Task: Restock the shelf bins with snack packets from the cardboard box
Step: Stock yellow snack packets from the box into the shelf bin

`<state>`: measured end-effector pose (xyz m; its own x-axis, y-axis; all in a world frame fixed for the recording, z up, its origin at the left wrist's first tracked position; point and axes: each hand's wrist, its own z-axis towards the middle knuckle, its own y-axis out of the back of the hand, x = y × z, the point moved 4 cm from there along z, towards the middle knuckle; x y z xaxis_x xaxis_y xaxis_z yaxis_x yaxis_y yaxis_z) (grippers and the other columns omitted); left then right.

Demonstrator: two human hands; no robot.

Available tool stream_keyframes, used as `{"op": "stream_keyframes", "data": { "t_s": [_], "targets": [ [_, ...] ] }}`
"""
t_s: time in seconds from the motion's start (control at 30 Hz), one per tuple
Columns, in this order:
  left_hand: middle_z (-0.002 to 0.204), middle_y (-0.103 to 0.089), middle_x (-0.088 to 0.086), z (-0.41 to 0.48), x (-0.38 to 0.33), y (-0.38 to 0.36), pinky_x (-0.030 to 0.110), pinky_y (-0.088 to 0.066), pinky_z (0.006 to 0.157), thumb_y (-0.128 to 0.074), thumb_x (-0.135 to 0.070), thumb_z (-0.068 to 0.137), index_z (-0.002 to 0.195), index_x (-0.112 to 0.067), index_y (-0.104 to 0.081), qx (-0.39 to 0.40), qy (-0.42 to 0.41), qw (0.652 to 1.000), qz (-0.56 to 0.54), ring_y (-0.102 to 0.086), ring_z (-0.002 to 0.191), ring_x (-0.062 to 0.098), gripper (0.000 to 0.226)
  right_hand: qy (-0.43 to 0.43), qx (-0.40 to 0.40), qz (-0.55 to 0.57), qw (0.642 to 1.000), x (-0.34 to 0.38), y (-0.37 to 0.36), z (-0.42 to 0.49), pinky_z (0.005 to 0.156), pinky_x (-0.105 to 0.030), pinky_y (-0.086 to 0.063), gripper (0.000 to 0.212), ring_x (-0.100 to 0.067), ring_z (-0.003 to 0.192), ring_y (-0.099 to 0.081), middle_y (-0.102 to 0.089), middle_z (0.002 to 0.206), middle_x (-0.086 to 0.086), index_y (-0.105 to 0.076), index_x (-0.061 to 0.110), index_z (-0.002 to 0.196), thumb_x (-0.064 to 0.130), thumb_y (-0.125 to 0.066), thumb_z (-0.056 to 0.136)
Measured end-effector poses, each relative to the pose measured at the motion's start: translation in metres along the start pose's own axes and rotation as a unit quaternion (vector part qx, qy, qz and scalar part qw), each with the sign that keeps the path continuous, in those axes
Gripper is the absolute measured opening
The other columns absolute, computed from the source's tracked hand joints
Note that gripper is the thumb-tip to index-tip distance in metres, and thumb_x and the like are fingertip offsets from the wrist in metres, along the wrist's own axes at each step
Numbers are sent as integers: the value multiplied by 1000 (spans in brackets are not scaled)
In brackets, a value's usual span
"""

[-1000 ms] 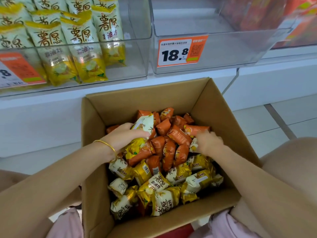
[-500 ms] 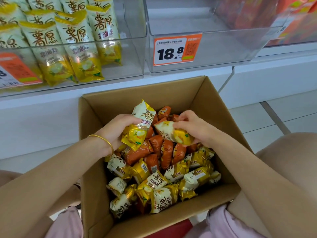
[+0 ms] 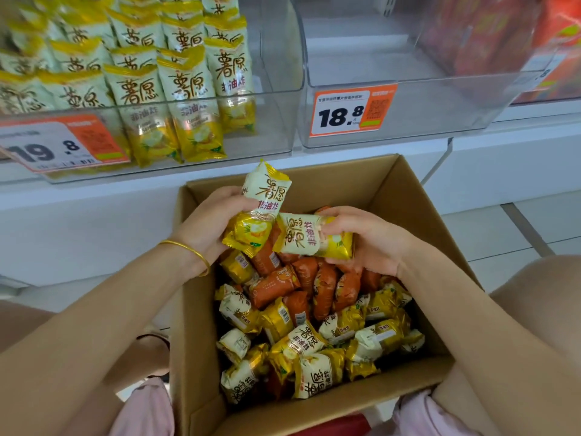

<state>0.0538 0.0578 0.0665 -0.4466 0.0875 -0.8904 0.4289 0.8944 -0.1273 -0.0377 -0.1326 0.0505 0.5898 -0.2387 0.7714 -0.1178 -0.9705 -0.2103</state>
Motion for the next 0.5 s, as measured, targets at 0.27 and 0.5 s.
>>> {"op": "stream_keyframes", "data": {
  "t_s": [0.27, 0.5],
  "targets": [
    [93, -69, 9, -17, -13, -4, 25, -55, 66, -46, -7, 94, 98, -8, -64, 46, -19, 998, -34, -65, 80, 17, 19, 40, 113, 69, 990, 3, -21, -7, 89, -52, -53, 62, -34, 109, -60, -59, 129, -18, -49, 12, 135, 11, -62, 75],
    [113, -68, 12, -26, -25, 5, 39, -53, 89, -61, -13, 86, 123, -7, -59, 37, -72, 997, -5, -64, 106, 28, 38, 191, 69, -28, 979, 37, -39, -20, 97, -49, -48, 69, -31, 116, -60, -63, 126, -11, -50, 13, 132, 14, -76, 68]
  ]
}}
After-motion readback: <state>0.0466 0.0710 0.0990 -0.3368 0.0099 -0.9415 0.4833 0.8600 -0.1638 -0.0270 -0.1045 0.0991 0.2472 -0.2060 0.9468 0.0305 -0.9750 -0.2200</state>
